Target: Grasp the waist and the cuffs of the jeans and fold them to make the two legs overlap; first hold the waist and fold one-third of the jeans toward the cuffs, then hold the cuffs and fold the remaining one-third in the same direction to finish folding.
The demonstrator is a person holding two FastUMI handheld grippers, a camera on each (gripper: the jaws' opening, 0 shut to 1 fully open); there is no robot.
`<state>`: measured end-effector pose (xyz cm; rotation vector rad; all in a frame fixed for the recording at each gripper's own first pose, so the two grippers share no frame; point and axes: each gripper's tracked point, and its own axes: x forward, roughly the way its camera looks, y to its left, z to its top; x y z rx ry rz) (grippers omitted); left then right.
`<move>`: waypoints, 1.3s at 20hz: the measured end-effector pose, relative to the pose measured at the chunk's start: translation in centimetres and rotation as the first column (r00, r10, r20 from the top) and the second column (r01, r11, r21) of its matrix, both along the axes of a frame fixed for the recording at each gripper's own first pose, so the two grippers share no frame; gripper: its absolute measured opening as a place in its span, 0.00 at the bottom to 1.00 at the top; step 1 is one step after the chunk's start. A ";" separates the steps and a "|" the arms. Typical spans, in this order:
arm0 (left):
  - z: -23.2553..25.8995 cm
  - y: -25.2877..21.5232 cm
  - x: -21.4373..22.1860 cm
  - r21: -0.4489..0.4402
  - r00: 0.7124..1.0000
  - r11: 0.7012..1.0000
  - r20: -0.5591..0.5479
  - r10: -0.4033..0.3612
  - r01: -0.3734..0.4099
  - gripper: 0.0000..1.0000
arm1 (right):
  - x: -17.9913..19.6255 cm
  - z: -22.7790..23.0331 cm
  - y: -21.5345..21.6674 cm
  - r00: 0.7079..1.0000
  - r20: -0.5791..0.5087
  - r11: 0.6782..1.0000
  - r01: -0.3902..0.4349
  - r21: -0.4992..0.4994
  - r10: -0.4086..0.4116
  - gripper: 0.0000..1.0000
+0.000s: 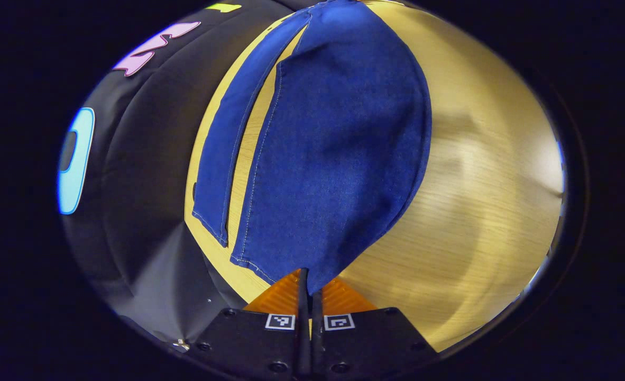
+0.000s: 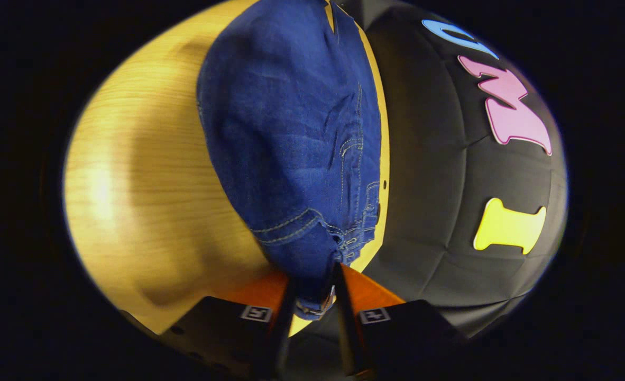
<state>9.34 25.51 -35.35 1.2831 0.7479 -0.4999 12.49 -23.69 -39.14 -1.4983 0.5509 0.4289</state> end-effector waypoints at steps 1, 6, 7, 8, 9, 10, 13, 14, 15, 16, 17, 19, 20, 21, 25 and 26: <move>0.0 0.0 0.1 -0.005 1.000 1.000 0.007 0.014 -0.014 0.06 | 0.1 0.3 0.0 1.000 0.010 1.000 0.005 -0.009 -0.005 0.36; 0.1 -0.4 0.1 -0.070 0.987 0.986 0.049 0.152 -0.148 0.06 | -0.6 -0.1 -0.1 0.996 -0.079 0.998 0.051 0.046 -0.047 0.10; 0.2 -0.5 0.1 -0.092 0.983 0.980 0.040 0.179 -0.174 0.06 | -0.7 0.0 -0.1 0.994 -0.104 0.999 0.036 0.036 -0.032 0.10; 0.1 -0.6 -0.1 -0.132 0.976 0.968 0.011 0.218 -0.215 0.06 | -0.6 0.4 -0.1 0.993 -0.114 1.000 0.016 0.018 -0.013 0.10; 0.4 -0.9 -0.1 -0.186 0.964 0.946 -0.031 0.263 -0.264 0.06 | -0.5 1.0 0.0 0.993 -0.116 1.000 0.003 0.007 -0.002 0.10; 1.1 -1.5 0.2 -0.238 0.953 0.923 -0.060 0.297 -0.303 0.06 | -0.3 1.6 0.0 0.993 -0.116 1.000 0.002 0.008 -0.001 0.10; 3.8 -2.2 1.0 -0.348 0.930 0.864 -0.085 0.357 -0.363 0.06 | 1.0 5.1 0.4 0.995 -0.098 0.999 0.013 0.039 -0.009 0.10; 4.8 -2.2 1.9 -0.373 0.922 0.847 -0.084 0.377 -0.380 0.06 | 1.8 6.6 0.6 0.996 -0.089 0.999 0.016 0.045 -0.012 0.10; 5.7 -2.3 2.5 -0.398 0.912 0.826 -0.085 0.400 -0.399 0.06 | 2.9 8.1 1.1 0.997 -0.081 0.998 0.016 0.058 -0.011 0.10; 6.8 -2.5 3.0 -0.428 0.900 0.799 -0.091 0.426 -0.422 0.06 | 4.2 9.8 1.6 0.997 -0.071 0.996 0.025 0.082 -0.019 0.10; 8.7 -2.7 3.5 -0.464 0.885 0.766 -0.098 0.455 -0.445 0.06 | 5.7 11.1 2.1 0.997 -0.071 0.992 0.041 0.118 -0.033 0.10; 11.9 -3.2 5.2 -0.547 0.842 0.671 -0.128 0.524 -0.501 0.06 | 8.1 13.0 2.6 0.994 -0.086 0.983 0.075 0.165 -0.061 0.10; 13.2 -3.6 6.2 -0.588 0.817 0.615 -0.147 0.558 -0.525 0.06 | 9.2 13.5 2.6 0.992 -0.098 0.978 0.094 0.187 -0.076 0.10; 14.2 -3.8 7.9 -0.627 0.789 0.554 -0.166 0.591 -0.547 0.06 | 10.5 13.7 2.5 0.988 -0.121 0.975 0.122 0.186 -0.100 0.10; 15.6 -3.5 15.5 -0.712 0.673 0.331 -0.265 0.690 -0.620 0.06 | 16.1 12.2 2.2 0.956 -0.212 0.944 0.247 0.219 -0.201 0.10; 15.7 -3.5 17.4 -0.722 0.645 0.274 -0.300 0.703 -0.635 0.06 | 17.4 11.4 2.3 0.939 -0.246 0.925 0.299 0.234 -0.241 0.10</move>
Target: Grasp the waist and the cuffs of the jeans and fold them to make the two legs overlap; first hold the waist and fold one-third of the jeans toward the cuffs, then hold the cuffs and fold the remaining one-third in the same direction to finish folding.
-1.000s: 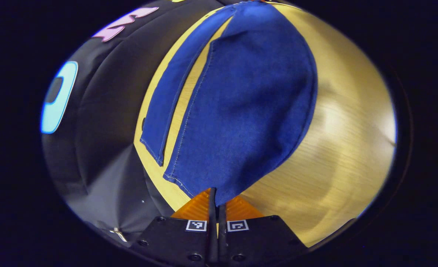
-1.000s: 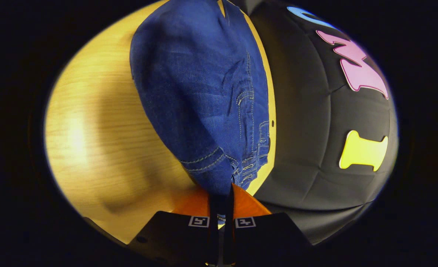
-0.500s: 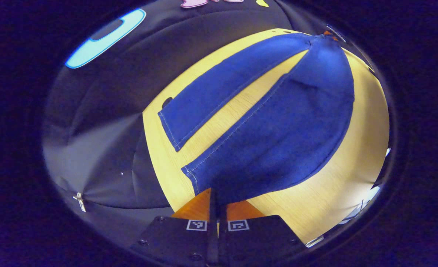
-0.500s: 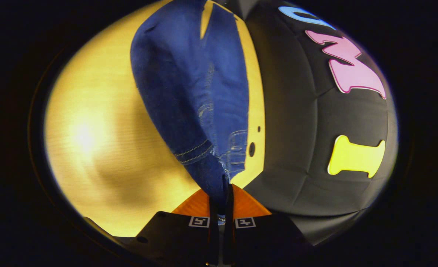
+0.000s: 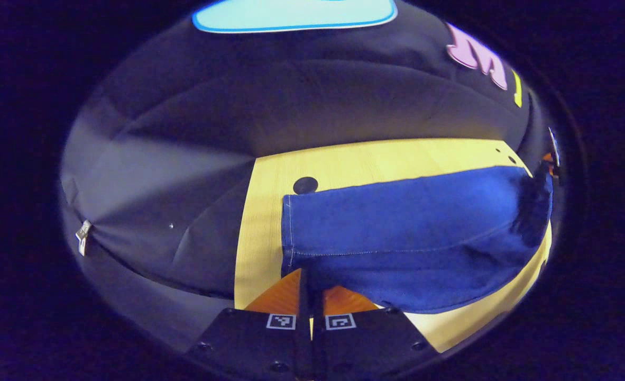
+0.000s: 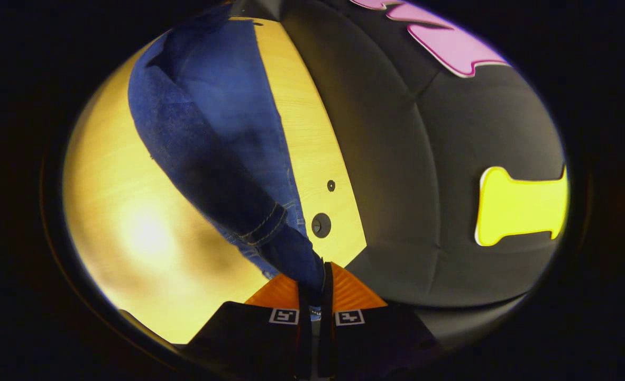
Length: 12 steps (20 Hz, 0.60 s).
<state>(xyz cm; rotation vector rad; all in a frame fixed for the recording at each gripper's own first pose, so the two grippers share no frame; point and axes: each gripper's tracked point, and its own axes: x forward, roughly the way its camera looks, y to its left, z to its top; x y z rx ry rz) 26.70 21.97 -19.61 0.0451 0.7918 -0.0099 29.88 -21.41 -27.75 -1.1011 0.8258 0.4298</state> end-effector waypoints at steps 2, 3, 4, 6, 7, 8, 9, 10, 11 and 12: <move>-0.1 0.0 2.0 -0.101 0.996 0.991 -0.046 0.078 -0.082 0.06 | 1.5 -1.9 -0.1 0.988 -0.083 0.987 0.138 0.081 -0.131 0.10; -0.8 0.1 3.7 -0.143 0.991 0.982 -0.072 0.112 -0.122 0.06 | 2.3 -2.6 -0.2 0.976 -0.117 0.974 0.196 0.114 -0.183 0.10; -1.6 0.2 4.7 -0.164 0.985 0.974 -0.100 0.139 -0.154 0.06 | 3.0 -3.2 -0.3 0.963 -0.140 0.957 0.250 0.144 -0.230 0.10; -3.7 1.0 6.7 -0.140 0.978 0.971 -0.109 0.177 -0.192 0.07 | 3.8 -4.5 -0.7 0.935 -0.173 0.926 0.337 0.169 -0.309 0.11; -4.4 1.6 7.4 -0.108 0.976 0.974 -0.108 0.189 -0.201 0.08 | 4.3 -4.7 -1.0 0.923 -0.178 0.911 0.372 0.179 -0.342 0.11; -4.6 1.9 7.8 -0.075 0.974 0.975 -0.107 0.201 -0.210 0.10 | 4.7 -5.1 -0.9 0.907 -0.189 0.891 0.410 0.195 -0.376 0.16; -4.5 1.6 8.2 -0.067 0.973 0.975 -0.104 0.204 -0.212 0.14 | 5.2 -5.2 -1.2 0.895 -0.176 0.875 0.439 0.204 -0.409 0.18; -4.0 1.9 8.3 -0.051 0.974 0.975 -0.078 0.210 -0.215 0.16 | 5.4 -5.2 -0.7 0.888 -0.176 0.859 0.457 0.231 -0.426 0.26; -3.8 1.7 8.5 -0.041 0.976 0.976 -0.049 0.210 -0.212 0.23 | 5.2 -5.2 -0.6 0.879 -0.176 0.844 0.474 0.252 -0.442 0.35; -3.4 1.9 8.5 -0.016 0.977 0.977 -0.013 0.212 -0.212 0.28 | 5.1 -5.2 -1.0 0.878 -0.156 0.838 0.479 0.262 -0.453 0.50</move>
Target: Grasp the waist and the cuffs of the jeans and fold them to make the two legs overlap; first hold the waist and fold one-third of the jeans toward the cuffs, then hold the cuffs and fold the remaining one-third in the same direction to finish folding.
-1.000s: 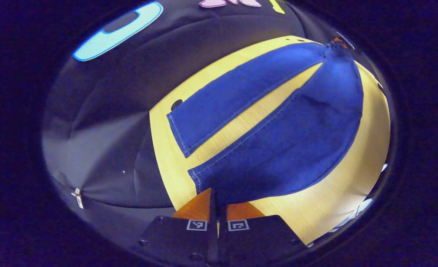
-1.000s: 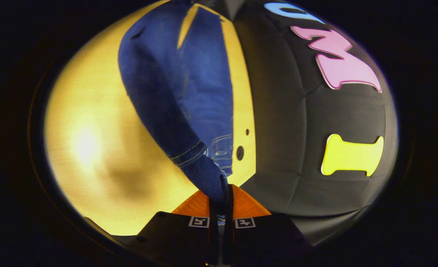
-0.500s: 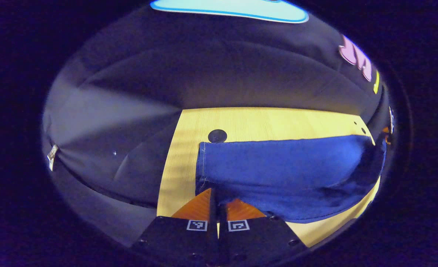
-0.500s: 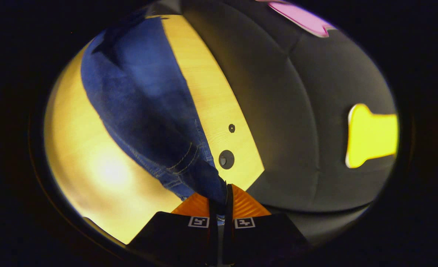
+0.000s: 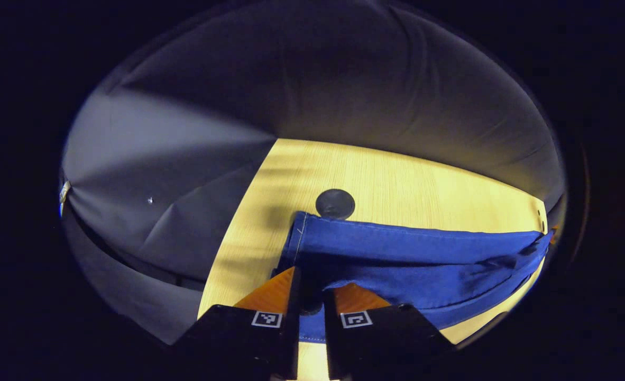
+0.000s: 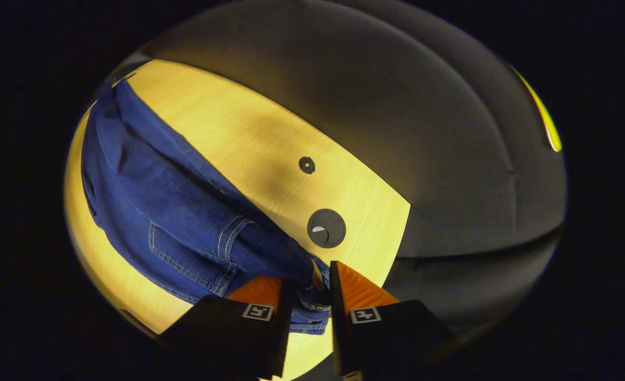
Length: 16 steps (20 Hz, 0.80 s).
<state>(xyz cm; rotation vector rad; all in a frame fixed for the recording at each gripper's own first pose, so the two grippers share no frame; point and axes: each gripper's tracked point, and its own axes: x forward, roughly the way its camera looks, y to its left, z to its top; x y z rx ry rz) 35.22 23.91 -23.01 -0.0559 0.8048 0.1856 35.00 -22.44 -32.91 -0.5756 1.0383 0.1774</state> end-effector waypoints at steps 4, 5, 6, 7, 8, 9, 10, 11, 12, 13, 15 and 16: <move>4.0 1.3 -1.1 0.108 0.985 0.994 0.170 0.005 -0.024 1.00 | -1.3 0.9 -0.3 0.993 0.078 0.994 0.088 0.069 -0.094 0.98; 5.1 1.2 -1.6 0.110 0.976 0.993 0.218 0.016 -0.041 0.98 | -1.8 0.9 -0.2 0.986 0.091 0.985 0.127 0.116 -0.138 0.98; 6.2 1.1 -2.5 0.112 0.965 0.992 0.261 0.026 -0.057 0.99 | -2.4 1.5 0.2 0.976 0.111 0.972 0.166 0.166 -0.186 0.98; 7.1 1.0 -3.4 0.120 0.954 0.990 0.297 0.033 -0.071 0.99 | -3.1 2.1 0.3 0.963 0.128 0.954 0.206 0.219 -0.237 0.98; 8.3 0.9 -4.5 0.132 0.941 0.988 0.337 0.035 -0.084 0.99 | -3.7 2.9 0.5 0.944 0.151 0.932 0.247 0.265 -0.293 0.99; 9.2 0.4 -5.6 0.145 0.929 0.985 0.367 0.033 -0.093 0.99 | -4.4 3.5 0.4 0.922 0.167 0.906 0.286 0.312 -0.349 0.98; 10.3 -0.1 -7.0 0.159 0.919 0.982 0.392 0.028 -0.098 0.98 | -5.2 4.0 0.2 0.895 0.188 0.877 0.322 0.356 -0.405 0.98; 11.1 -0.9 -8.6 0.169 0.907 0.981 0.421 0.019 -0.099 0.99 | -5.9 4.4 0.1 0.864 0.207 0.846 0.354 0.399 -0.459 0.98; 11.5 -2.0 -9.8 0.163 0.899 0.983 0.438 0.008 -0.088 0.98 | -6.3 4.5 -0.3 0.833 0.234 0.822 0.374 0.429 -0.501 0.98; 11.4 -3.3 -11.3 0.146 0.893 0.986 0.450 0.000 -0.074 0.98 | -6.5 4.4 -0.7 0.807 0.262 0.805 0.381 0.454 -0.529 0.98; 11.0 -6.2 -14.2 0.122 0.885 0.992 0.465 -0.021 -0.040 0.98 | -7.1 3.9 -1.0 0.777 0.293 0.790 0.388 0.475 -0.558 0.98; 11.1 -7.5 -15.6 0.122 0.880 0.992 0.474 -0.035 -0.027 0.99 | -7.4 3.7 -1.2 0.754 0.300 0.773 0.405 0.489 -0.585 0.98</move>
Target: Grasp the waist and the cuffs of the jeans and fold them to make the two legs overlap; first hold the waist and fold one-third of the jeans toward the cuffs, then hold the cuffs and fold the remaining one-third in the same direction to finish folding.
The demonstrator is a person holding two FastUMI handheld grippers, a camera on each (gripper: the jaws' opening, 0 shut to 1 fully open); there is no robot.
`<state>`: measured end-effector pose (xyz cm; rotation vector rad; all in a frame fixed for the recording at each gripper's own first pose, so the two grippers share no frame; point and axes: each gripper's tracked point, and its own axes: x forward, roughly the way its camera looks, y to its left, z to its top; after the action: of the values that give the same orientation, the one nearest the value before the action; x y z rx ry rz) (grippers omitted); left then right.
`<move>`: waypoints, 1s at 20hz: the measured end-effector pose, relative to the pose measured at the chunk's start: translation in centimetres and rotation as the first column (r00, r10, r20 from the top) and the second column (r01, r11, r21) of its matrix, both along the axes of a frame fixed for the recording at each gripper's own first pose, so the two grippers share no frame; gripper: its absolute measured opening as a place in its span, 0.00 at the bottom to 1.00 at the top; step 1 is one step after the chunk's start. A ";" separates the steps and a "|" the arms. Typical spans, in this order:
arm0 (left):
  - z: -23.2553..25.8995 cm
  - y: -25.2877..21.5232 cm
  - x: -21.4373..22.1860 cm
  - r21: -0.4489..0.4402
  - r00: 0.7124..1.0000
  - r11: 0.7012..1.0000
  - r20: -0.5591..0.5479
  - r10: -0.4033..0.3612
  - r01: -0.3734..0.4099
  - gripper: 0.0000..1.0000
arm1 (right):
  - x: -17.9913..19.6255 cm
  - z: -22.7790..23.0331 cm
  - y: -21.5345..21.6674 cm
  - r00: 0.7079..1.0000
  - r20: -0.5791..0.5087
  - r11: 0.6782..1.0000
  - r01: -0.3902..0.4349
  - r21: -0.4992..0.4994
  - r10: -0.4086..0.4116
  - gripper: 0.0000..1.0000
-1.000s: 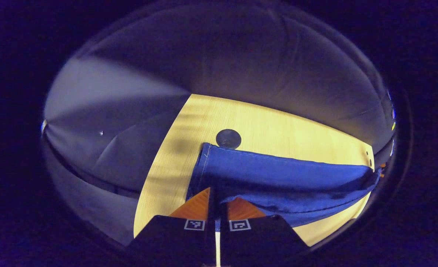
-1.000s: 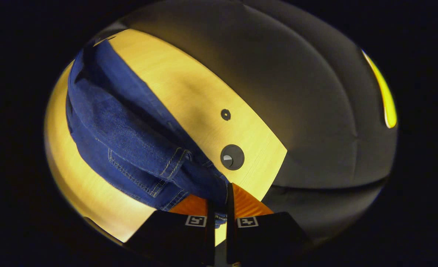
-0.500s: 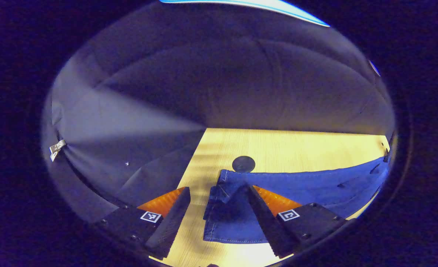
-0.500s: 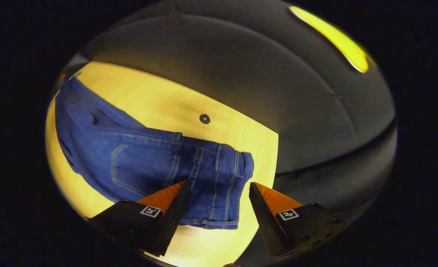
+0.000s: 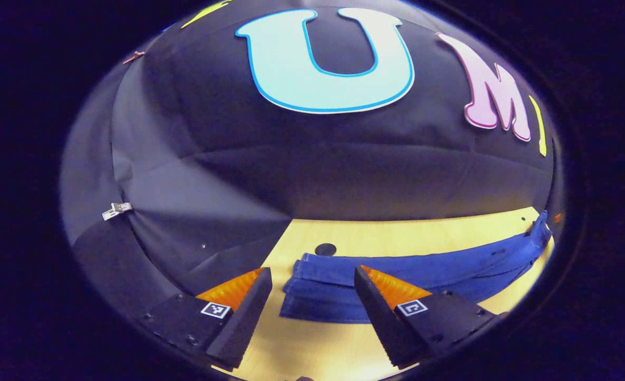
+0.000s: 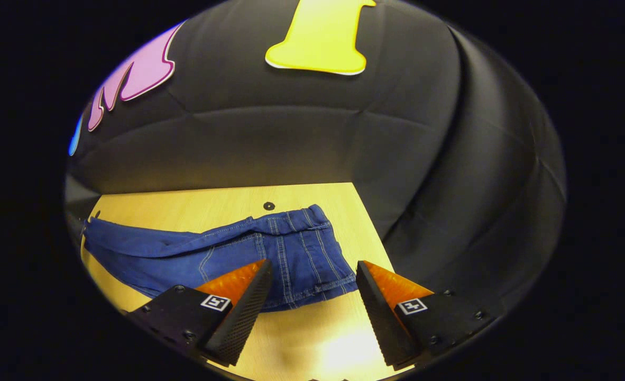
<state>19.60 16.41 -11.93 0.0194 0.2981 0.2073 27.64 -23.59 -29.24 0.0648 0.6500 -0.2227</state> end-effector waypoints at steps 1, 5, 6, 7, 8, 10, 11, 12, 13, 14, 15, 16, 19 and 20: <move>0.0 -1.2 -1.6 0.008 1.000 1.000 0.010 -0.009 0.009 0.98 | -0.1 -0.4 0.0 0.999 0.009 0.998 0.048 0.040 -0.048 0.98; -0.8 -8.2 -6.0 -0.085 0.997 0.994 0.005 -0.074 0.074 0.98 | -0.2 -4.2 -1.8 0.974 -0.025 0.966 0.224 0.132 -0.223 0.99; -0.6 -10.0 -6.8 -0.175 0.996 0.981 0.003 -0.085 0.084 0.98 | 0.0 -4.9 -3.0 0.967 -0.024 0.962 0.256 0.096 -0.254 0.99; -0.6 -11.2 -7.0 -0.256 0.997 0.963 0.008 -0.082 0.081 0.98 | 0.2 -5.7 -4.1 0.959 -0.013 0.957 0.282 0.074 -0.282 0.99; -0.3 -11.8 -6.9 -0.318 0.996 0.944 0.016 -0.084 0.085 0.98 | 0.9 -6.5 -4.8 0.955 -0.003 0.952 0.296 0.079 -0.297 1.00; 0.7 -12.1 -7.1 -0.377 0.993 0.919 0.036 -0.113 0.118 0.99 | 1.0 -7.8 -4.7 0.947 -0.021 0.939 0.320 0.122 -0.320 0.99; 0.8 -12.2 -7.2 -0.380 0.991 0.916 0.037 -0.125 0.130 0.98 | 1.1 -8.5 -4.6 0.943 -0.038 0.929 0.333 0.162 -0.331 0.99; 0.9 -12.0 -7.2 -0.368 0.992 0.921 0.038 -0.124 0.130 0.97 | 1.1 -8.9 -4.5 0.937 -0.041 0.916 0.347 0.200 -0.346 0.99; 1.0 -12.2 -6.9 -0.353 0.991 0.926 0.035 -0.129 0.133 0.97 | 1.1 -8.9 -4.7 0.933 -0.037 0.907 0.356 0.224 -0.357 0.99; 1.2 -12.5 -6.8 -0.339 0.990 0.930 0.036 -0.135 0.139 0.97 | 1.0 -8.4 -4.8 0.929 -0.017 0.904 0.362 0.229 -0.368 0.99; 1.3 -13.1 -6.3 -0.331 0.989 0.932 0.038 -0.146 0.150 0.92 | 0.9 -9.0 -4.5 0.931 -0.022 0.905 0.359 0.229 -0.364 1.00; 1.4 -13.7 -5.7 -0.325 0.987 0.932 0.039 -0.159 0.163 0.97 | 1.2 -8.7 -4.4 0.932 -0.007 0.908 0.354 0.226 -0.362 0.99; 1.1 -15.4 -5.0 -0.309 0.981 0.932 0.037 -0.190 0.192 0.96 | 2.2 -9.4 -3.2 0.936 0.004 0.904 0.337 0.263 -0.351 0.73; 1.0 -16.0 -4.7 -0.309 0.978 0.929 0.036 -0.204 0.205 0.96 | 2.3 -9.3 -2.8 0.936 -0.003 0.897 0.339 0.285 -0.353 0.64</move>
<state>14.86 0.39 -10.97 -0.2626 0.3208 -0.0497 29.93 -26.36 -38.58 0.4626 0.6149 -0.4705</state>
